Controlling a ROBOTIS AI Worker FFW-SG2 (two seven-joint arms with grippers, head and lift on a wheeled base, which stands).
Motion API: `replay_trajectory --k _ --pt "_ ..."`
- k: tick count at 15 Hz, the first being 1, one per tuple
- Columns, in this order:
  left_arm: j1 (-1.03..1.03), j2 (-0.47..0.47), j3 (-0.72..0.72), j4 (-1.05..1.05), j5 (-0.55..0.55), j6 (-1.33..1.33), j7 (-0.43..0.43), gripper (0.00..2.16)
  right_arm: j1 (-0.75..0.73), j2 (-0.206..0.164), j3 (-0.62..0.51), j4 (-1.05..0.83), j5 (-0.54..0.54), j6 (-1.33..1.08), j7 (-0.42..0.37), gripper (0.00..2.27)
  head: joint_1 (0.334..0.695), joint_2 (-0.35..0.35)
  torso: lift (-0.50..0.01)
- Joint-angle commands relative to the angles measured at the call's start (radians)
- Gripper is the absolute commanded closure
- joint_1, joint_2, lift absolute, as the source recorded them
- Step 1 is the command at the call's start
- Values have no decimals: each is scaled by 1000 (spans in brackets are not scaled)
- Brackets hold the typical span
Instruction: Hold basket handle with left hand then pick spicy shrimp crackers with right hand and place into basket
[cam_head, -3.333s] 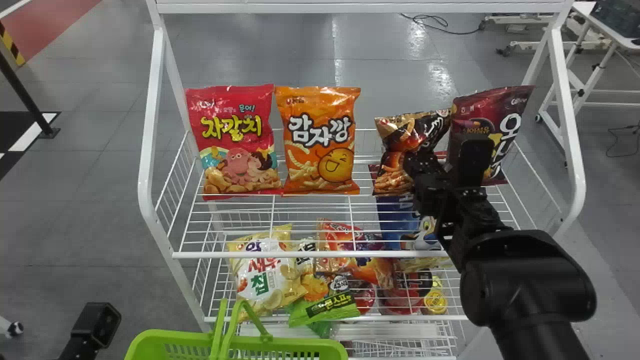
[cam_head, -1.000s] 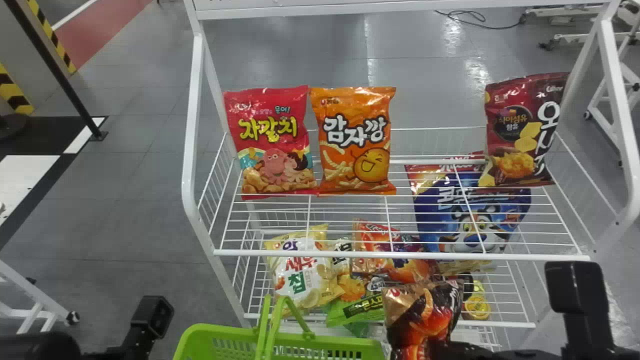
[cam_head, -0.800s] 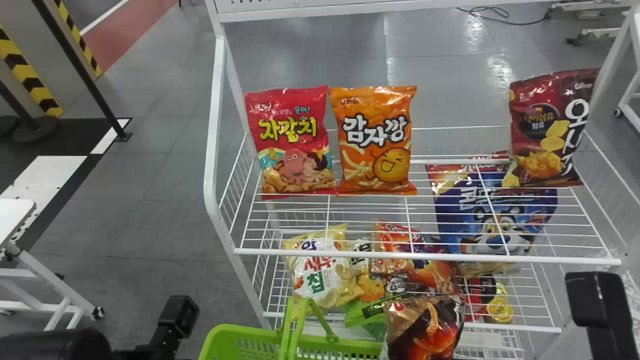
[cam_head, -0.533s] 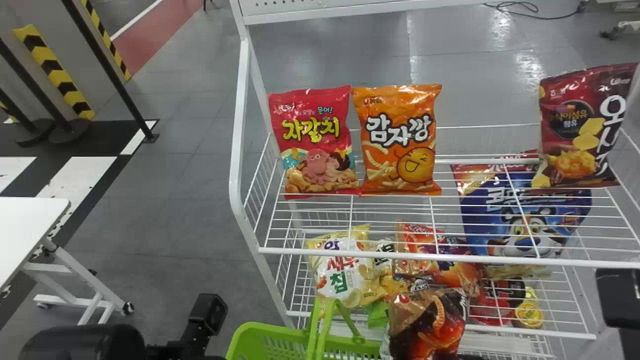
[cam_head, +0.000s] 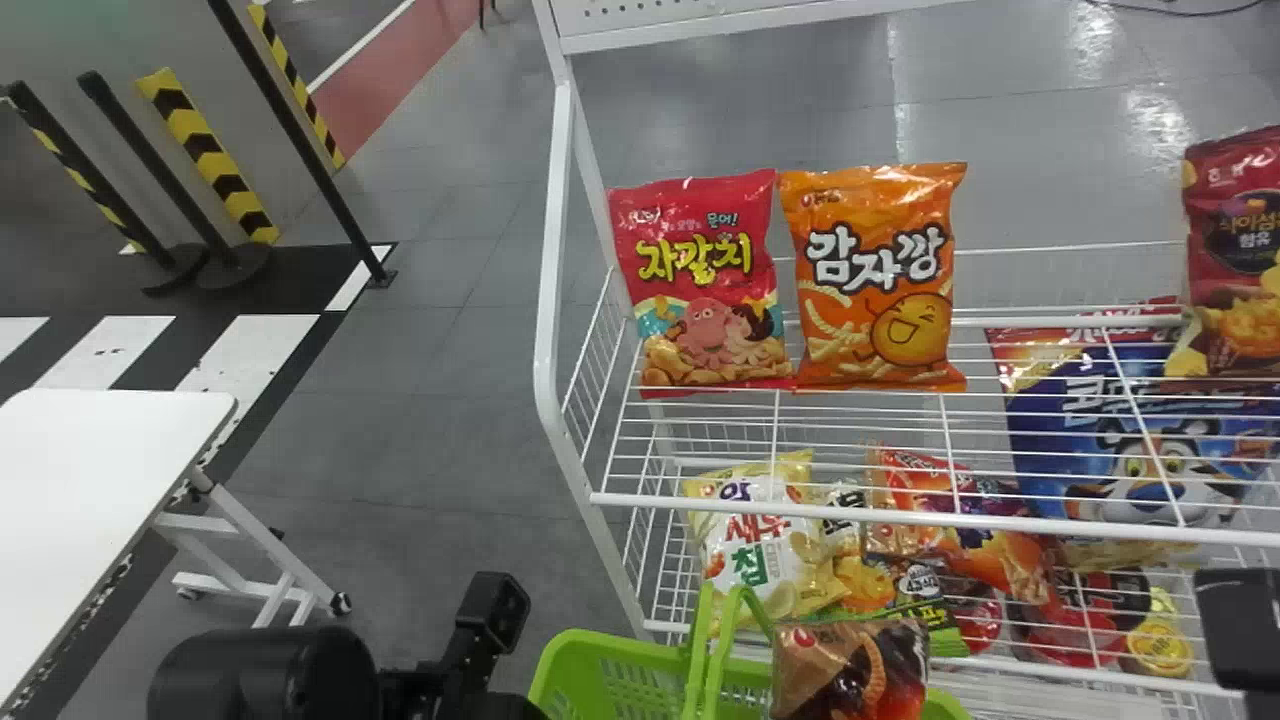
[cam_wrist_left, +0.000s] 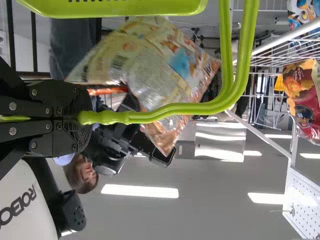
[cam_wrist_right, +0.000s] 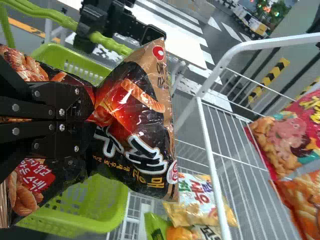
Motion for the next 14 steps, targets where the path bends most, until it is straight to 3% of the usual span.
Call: replay_trajectory --k 1,2,3,4,5,10,14 --pt "-1 3 3 0 9 1 -3 2142 -16 1 45 80 2 8 22 2007 695 347 -7" --pt "-1 3 4 0 9 1 -3 2142 -24 1 58 107 2 8 44 1767 695 350 -7" --pt "-1 6 4 0 14 1 -4 2138 -27 1 68 123 8 8 53 1133 695 350 -7" --pt "-1 8 4 0 14 1 -6 2142 -30 1 74 127 14 8 53 313 695 350 -7" --pt "-1 8 4 0 16 1 -7 2142 -31 1 77 127 26 8 53 -2 695 350 -7" --pt "0 9 7 2 14 1 -7 2142 -36 1 41 124 42 8 53 56 695 350 -7" --pt "0 9 7 3 14 1 -7 2142 -42 1 28 110 148 -126 73 66 695 350 -7"
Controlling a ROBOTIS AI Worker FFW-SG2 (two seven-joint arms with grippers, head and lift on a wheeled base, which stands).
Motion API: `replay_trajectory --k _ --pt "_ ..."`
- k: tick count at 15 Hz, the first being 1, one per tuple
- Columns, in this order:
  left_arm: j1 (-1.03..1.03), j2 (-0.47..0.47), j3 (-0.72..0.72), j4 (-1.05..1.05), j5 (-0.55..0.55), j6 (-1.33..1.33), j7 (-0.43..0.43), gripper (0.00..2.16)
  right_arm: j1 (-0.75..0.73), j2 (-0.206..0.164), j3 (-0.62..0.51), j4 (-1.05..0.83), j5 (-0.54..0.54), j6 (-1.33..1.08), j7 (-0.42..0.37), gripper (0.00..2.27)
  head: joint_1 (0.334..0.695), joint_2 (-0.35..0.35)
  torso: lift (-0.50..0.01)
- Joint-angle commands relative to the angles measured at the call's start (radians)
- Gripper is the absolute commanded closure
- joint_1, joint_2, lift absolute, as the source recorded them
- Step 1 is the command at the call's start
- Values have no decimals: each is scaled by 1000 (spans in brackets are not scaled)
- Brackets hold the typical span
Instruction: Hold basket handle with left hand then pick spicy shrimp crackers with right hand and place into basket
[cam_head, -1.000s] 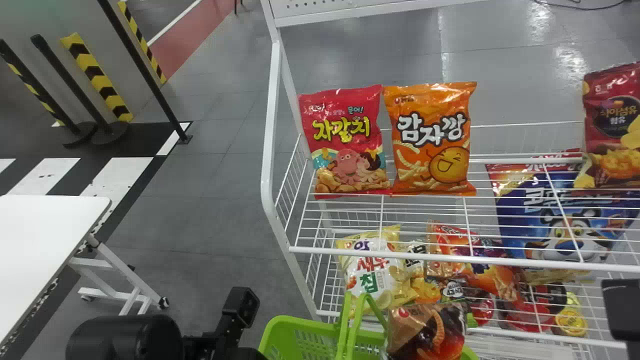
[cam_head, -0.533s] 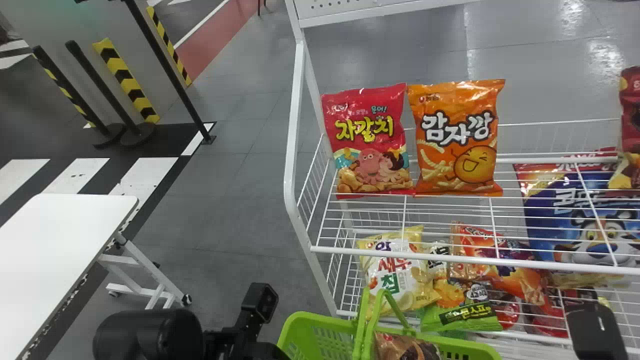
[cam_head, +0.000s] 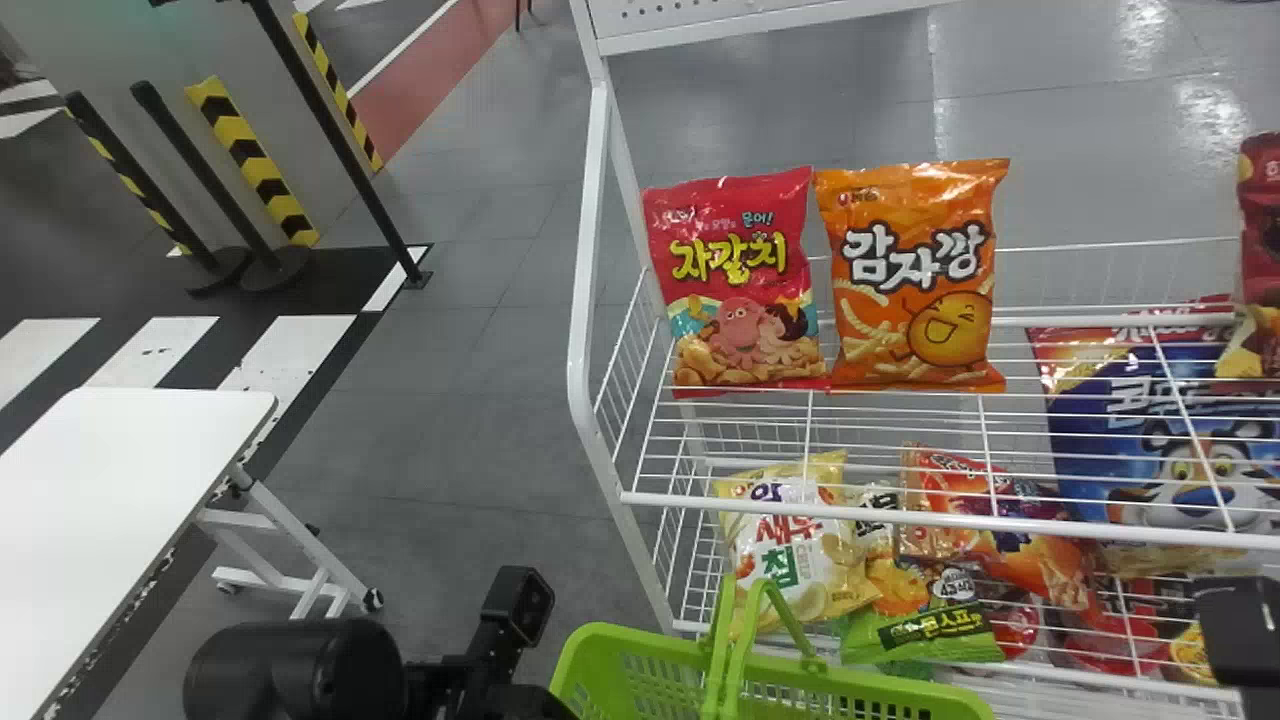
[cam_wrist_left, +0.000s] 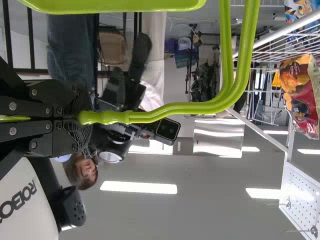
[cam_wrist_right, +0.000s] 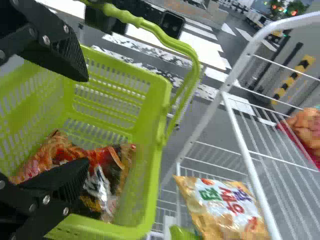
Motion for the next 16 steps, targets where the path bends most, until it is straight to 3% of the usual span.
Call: replay_trajectory --k 1,4,9,16 --pt "2 0 0 0 0 1 0 2142 0 1 -2 -4 69 -99 7 66 695 350 -7" --pt "5 -2 9 2 0 1 -2 2142 5 1 4 31 206 -280 24 76 695 288 -7" --pt "0 -8 3 9 -6 1 0 2142 11 -29 1 193 302 -673 24 83 695 170 -7" --pt "-2 -3 6 22 -6 1 -2 2142 43 -29 -19 360 431 -1020 1 90 695 57 -7"
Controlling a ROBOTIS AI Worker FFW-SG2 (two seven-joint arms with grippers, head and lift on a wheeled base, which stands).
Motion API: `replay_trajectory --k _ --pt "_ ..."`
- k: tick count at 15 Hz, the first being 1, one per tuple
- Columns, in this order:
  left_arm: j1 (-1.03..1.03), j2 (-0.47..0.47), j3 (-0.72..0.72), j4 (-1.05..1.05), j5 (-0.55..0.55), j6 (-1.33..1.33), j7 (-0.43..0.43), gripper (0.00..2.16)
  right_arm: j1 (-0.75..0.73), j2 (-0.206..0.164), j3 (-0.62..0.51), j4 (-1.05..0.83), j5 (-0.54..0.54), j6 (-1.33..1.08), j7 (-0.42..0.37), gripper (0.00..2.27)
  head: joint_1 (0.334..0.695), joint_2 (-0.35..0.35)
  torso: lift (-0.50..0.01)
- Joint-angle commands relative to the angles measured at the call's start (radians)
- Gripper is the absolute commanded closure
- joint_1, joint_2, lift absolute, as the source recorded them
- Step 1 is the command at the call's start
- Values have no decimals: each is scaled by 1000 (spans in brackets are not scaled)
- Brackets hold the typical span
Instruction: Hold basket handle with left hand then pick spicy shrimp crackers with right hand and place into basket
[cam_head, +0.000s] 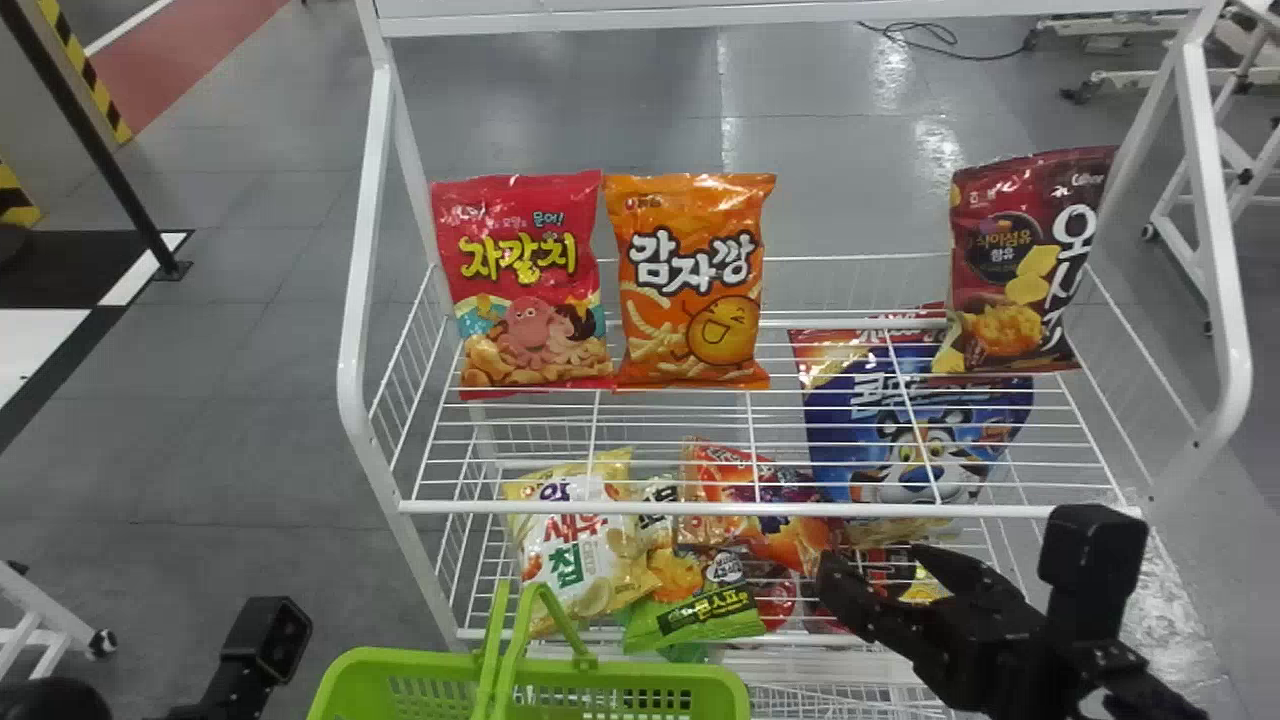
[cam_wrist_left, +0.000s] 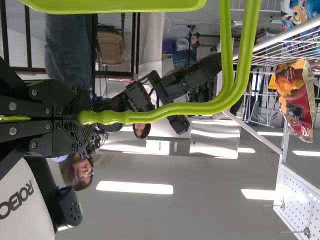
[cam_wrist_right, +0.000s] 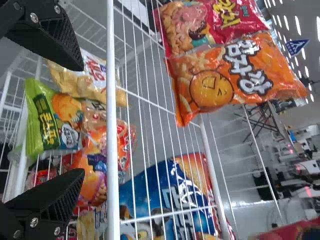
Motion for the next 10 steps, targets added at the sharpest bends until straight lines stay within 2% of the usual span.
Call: replay_trajectory --k 1,7,10 --pt "-1 0 0 2 0 1 0 2142 11 0 1 54 28 -101 -6 90 695 47 -7" --pt "-1 -5 -3 6 -3 1 3 2142 20 0 25 172 80 -361 -32 97 695 7 -7" --pt "-1 -5 -1 8 -3 1 2 2142 48 0 36 208 83 -527 -32 107 695 12 -7"
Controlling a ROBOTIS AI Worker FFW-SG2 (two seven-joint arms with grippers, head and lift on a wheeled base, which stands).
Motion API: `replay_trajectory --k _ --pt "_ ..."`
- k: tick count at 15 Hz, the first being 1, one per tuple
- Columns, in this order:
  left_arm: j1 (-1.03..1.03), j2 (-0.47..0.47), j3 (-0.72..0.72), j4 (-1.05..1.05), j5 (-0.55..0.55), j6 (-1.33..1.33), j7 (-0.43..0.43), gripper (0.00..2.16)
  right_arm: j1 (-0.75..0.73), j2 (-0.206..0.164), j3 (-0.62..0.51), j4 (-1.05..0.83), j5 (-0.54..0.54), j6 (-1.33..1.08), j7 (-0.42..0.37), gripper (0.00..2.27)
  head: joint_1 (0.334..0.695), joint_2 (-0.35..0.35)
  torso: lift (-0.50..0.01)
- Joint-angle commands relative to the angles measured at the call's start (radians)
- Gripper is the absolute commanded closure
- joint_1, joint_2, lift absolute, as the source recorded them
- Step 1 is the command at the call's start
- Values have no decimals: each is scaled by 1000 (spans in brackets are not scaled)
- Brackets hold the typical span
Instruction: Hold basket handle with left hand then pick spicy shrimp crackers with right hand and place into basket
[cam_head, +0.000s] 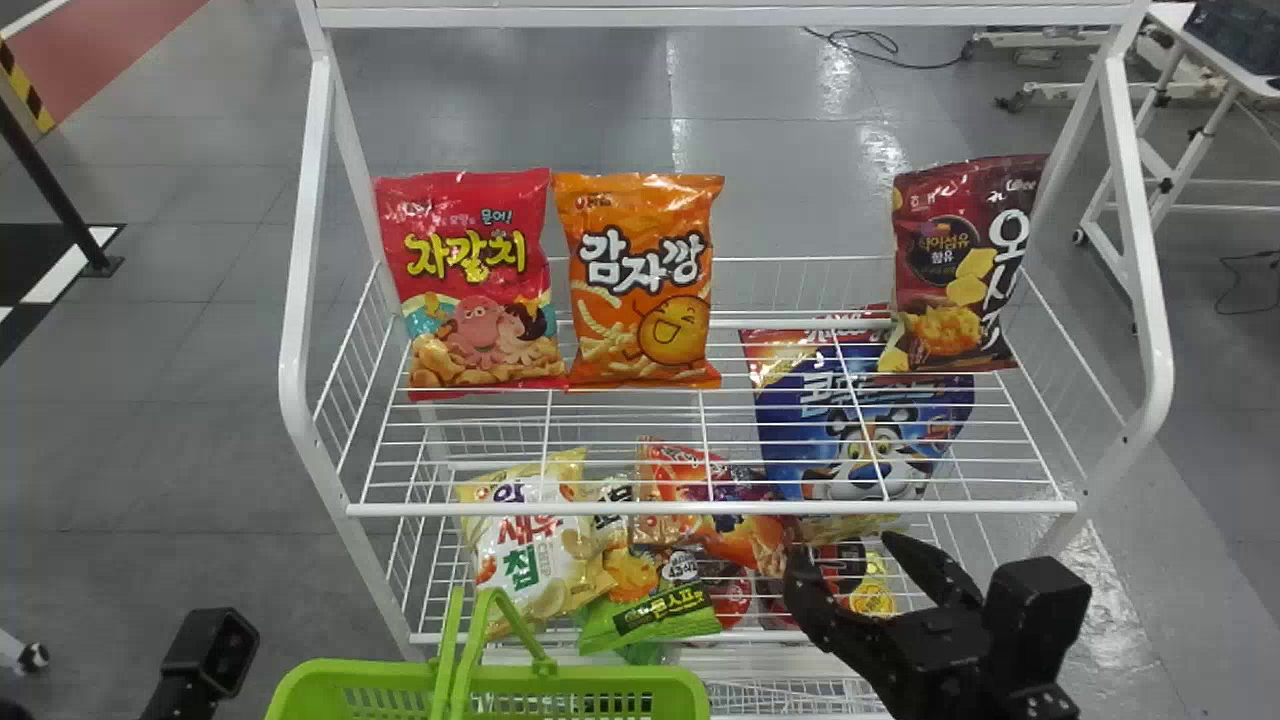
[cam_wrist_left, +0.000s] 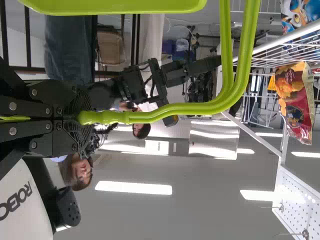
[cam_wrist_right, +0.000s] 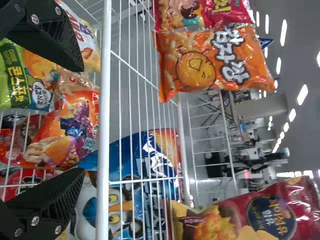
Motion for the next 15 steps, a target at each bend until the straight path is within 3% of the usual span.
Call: replay_trajectory --k 1,15 --pt "0 0 1 3 0 1 -1 2142 22 0 4 30 3 -128 0 107 695 16 -7" --pt "0 8 3 5 3 1 -2 2142 63 0 -18 31 0 -193 -1 107 695 -6 -7"
